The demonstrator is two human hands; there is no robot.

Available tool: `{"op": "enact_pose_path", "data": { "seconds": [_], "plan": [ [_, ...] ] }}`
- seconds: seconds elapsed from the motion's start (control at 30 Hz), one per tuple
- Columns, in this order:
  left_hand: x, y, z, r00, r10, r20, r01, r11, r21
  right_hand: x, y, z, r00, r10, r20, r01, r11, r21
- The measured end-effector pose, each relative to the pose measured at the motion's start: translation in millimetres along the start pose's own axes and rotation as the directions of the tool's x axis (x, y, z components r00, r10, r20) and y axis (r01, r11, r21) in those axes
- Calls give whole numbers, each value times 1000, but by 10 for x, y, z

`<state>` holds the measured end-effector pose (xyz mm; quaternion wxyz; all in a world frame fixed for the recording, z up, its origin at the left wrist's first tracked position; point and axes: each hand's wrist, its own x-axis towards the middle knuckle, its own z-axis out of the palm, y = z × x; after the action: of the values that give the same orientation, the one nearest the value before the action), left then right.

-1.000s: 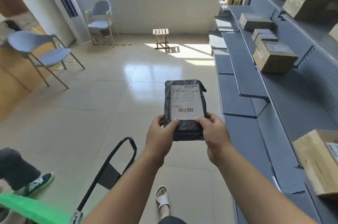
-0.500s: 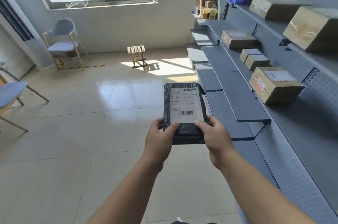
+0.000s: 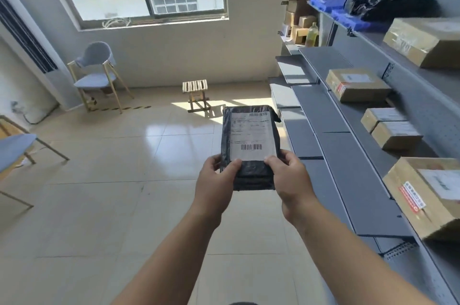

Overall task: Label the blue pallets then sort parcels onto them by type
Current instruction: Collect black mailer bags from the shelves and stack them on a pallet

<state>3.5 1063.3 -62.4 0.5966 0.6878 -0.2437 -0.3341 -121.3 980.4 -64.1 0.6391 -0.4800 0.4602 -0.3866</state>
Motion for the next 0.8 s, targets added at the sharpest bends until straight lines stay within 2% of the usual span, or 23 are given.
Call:
{"op": "enact_pose_path", "data": {
  "seconds": [0.17, 0.37, 0.6, 0.8],
  "plan": [
    [896, 163, 113, 997, -16, -72, 12, 999, -48, 941, -224, 349, 998, 15, 63, -13, 1000, -24],
    [2140, 311, 99, 996, -13, -90, 5, 997, -80, 2079, -358, 903, 997, 12, 78, -9, 999, -41],
    [3760, 692, 145, 1000, -6, 28, 8, 998, -70, 3408, -742, 1592, 1000, 6, -28, -7, 999, -47],
    [4834, 1035, 402, 992, 15, 125, -5, 997, -83, 4273, -1028, 1815, 990, -29, -138, 28, 1000, -14]
  ]
}}
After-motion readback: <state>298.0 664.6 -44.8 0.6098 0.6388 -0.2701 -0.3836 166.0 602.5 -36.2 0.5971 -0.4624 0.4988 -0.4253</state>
